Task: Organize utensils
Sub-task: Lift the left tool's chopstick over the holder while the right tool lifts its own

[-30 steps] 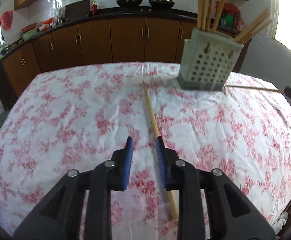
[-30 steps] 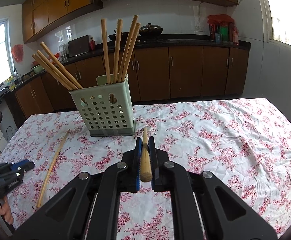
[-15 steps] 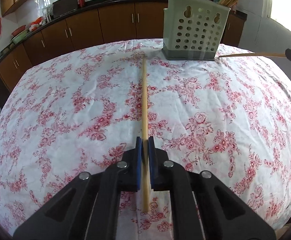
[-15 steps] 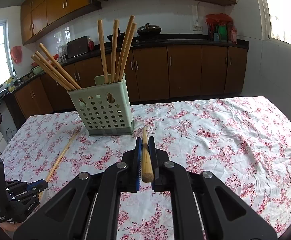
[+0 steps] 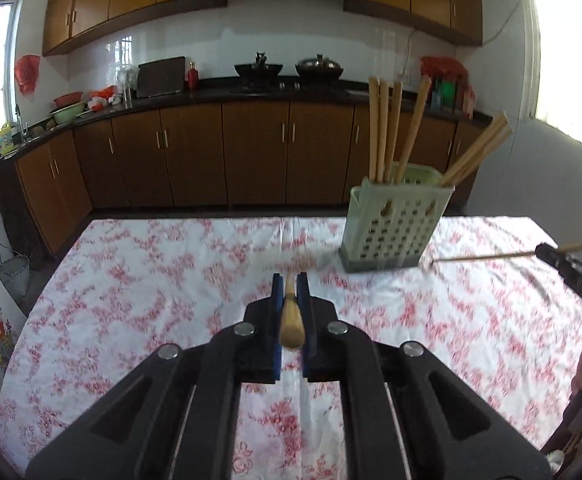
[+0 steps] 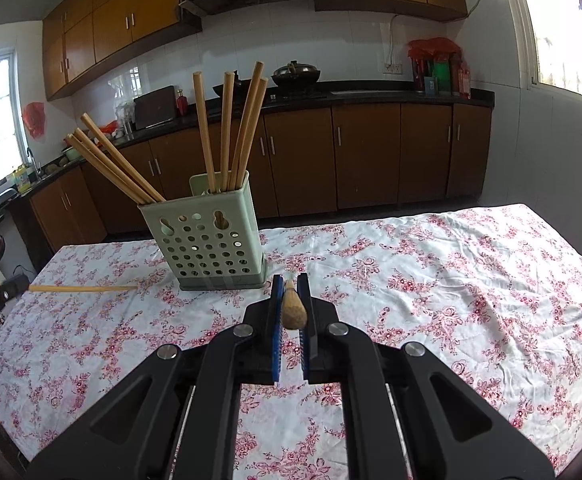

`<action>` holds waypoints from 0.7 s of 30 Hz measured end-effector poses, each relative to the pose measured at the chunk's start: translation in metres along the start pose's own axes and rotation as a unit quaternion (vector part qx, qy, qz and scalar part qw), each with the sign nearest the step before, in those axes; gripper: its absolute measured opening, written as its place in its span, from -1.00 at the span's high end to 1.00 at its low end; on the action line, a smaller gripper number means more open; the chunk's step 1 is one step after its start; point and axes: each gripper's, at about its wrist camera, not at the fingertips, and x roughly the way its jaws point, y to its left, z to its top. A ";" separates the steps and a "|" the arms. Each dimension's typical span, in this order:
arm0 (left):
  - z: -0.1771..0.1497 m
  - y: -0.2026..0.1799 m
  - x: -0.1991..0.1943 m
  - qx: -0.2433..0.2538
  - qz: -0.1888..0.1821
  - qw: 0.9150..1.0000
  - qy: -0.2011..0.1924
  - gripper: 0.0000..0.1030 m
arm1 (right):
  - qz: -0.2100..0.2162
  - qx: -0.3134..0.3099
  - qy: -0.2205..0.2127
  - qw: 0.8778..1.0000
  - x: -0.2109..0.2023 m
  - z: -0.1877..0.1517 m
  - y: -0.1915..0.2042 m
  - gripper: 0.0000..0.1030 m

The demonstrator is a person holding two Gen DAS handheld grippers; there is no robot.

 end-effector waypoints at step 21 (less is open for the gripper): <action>0.118 -0.067 -0.069 0.024 -0.100 0.983 -0.151 0.85 | 0.096 -0.006 -0.147 0.984 -0.069 0.102 0.026 0.85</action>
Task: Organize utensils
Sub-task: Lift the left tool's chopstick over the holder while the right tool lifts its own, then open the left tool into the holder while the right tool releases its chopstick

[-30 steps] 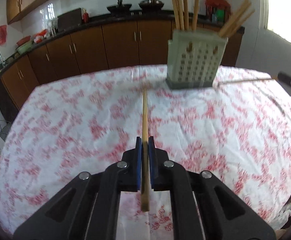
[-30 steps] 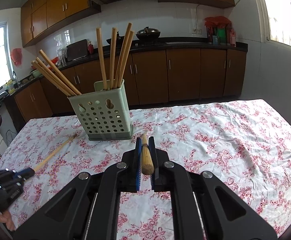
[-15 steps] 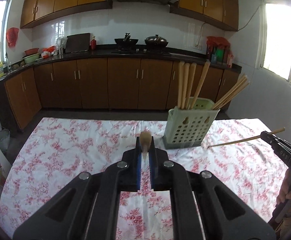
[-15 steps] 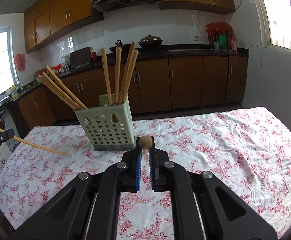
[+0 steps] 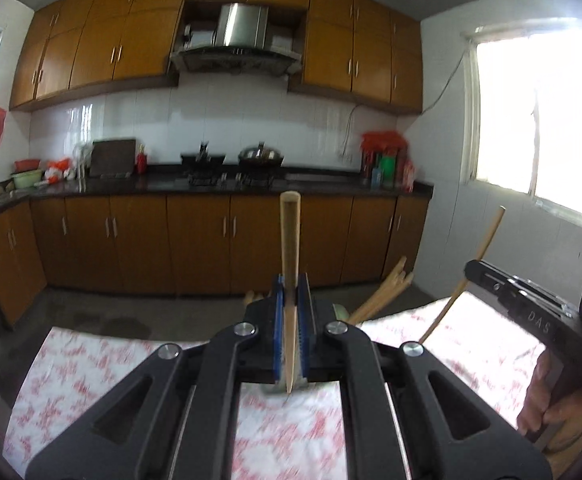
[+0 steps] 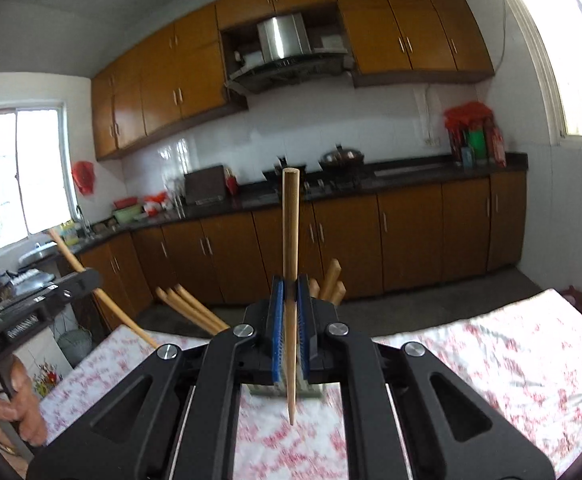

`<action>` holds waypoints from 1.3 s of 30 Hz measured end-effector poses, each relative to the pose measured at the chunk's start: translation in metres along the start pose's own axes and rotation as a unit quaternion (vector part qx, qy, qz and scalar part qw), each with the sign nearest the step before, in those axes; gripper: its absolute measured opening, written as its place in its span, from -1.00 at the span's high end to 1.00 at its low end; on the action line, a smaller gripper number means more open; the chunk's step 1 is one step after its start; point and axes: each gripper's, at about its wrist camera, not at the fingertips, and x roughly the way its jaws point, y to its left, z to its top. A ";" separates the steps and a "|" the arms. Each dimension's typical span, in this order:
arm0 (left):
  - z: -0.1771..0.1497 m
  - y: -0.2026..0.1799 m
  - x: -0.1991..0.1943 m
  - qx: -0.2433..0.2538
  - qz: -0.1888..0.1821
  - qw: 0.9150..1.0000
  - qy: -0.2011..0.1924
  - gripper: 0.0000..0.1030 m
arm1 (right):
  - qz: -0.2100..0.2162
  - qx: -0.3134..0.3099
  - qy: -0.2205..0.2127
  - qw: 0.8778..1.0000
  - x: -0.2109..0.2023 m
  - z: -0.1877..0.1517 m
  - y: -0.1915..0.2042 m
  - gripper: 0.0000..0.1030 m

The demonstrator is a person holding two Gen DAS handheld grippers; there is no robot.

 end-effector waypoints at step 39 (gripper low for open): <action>-0.001 0.015 0.084 -0.026 0.059 0.997 -0.033 0.03 | -0.024 -0.038 -0.060 0.997 0.056 0.002 0.006 0.16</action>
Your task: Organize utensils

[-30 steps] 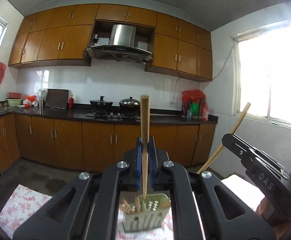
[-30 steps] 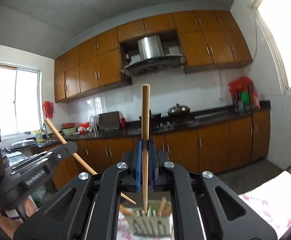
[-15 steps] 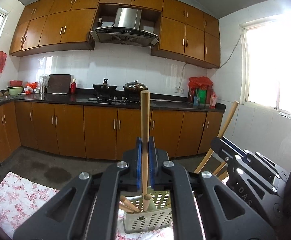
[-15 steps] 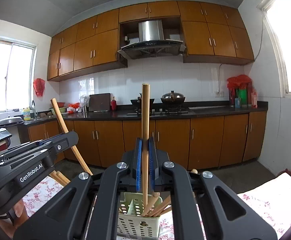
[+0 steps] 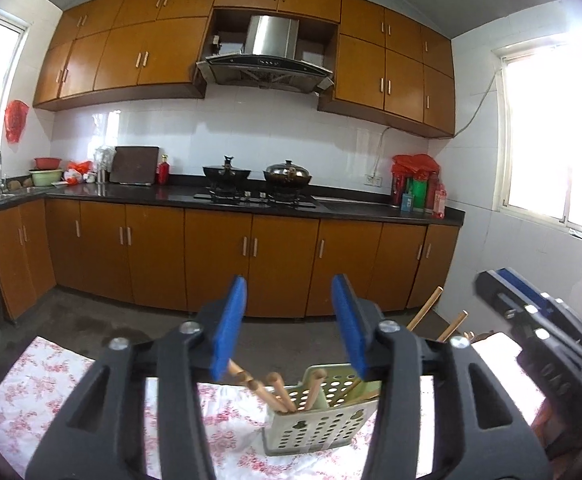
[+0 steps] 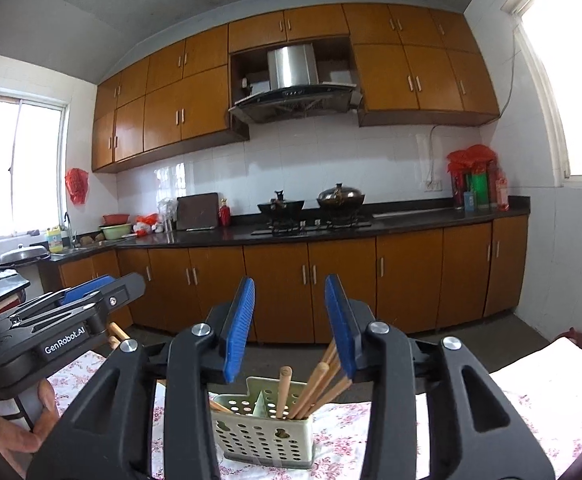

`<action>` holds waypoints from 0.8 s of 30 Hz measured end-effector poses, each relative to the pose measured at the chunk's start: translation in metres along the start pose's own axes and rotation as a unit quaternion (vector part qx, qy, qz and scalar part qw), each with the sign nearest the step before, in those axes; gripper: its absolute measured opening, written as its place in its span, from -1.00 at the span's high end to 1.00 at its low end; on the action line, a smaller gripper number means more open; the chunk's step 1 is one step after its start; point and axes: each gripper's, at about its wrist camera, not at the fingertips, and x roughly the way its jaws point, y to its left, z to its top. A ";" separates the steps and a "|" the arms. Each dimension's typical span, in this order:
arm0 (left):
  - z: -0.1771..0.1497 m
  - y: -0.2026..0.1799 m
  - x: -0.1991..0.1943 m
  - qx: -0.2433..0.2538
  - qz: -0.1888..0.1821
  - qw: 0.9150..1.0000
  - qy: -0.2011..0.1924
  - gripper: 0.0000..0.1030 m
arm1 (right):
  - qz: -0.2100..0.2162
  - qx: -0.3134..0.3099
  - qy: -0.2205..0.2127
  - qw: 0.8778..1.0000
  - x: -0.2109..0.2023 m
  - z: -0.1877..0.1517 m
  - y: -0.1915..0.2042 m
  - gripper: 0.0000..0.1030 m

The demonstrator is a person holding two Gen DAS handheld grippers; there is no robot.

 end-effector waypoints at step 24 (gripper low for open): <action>-0.072 0.000 -0.176 0.059 0.090 0.994 -0.005 -0.92 | -0.075 -0.011 0.056 0.996 -0.120 -0.042 0.035 -0.97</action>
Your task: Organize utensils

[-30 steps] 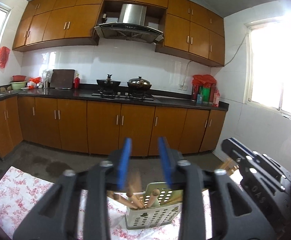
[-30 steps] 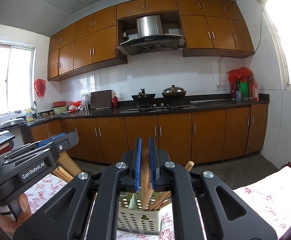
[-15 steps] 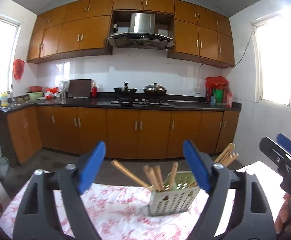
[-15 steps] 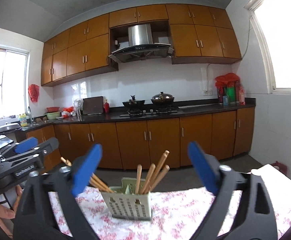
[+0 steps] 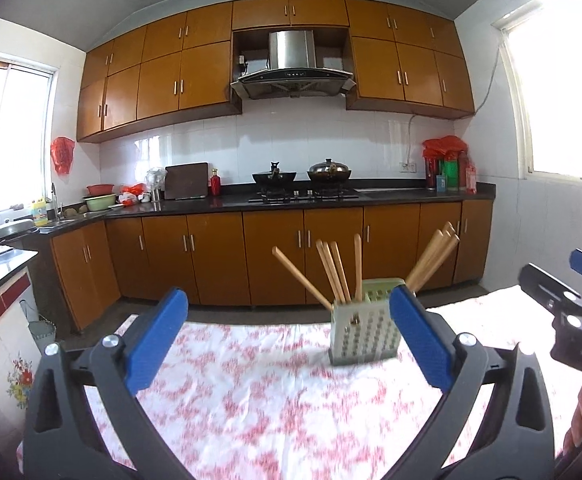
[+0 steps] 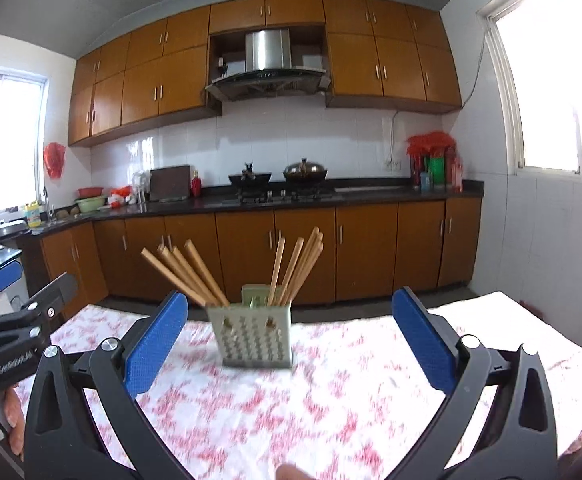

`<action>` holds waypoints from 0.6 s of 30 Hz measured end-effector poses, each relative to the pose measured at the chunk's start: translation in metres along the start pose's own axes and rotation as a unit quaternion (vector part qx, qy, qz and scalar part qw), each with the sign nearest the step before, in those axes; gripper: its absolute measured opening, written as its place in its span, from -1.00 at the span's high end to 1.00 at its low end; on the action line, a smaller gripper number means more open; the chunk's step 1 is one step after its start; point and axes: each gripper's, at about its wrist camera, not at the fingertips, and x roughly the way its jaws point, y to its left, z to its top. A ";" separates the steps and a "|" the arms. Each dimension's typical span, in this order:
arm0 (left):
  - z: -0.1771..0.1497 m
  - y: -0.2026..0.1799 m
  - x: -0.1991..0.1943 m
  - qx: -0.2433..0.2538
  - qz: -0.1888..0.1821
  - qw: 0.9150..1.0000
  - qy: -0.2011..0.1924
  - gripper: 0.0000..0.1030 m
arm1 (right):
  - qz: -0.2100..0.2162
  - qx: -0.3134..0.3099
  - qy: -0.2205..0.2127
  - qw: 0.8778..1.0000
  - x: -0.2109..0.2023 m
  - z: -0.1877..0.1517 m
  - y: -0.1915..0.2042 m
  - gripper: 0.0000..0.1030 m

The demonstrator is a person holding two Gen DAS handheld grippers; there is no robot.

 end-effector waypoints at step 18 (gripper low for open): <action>-0.064 0.003 -0.050 -0.012 -0.006 1.000 0.015 -0.92 | 0.011 -0.007 0.041 0.999 -0.040 -0.074 0.003 -0.97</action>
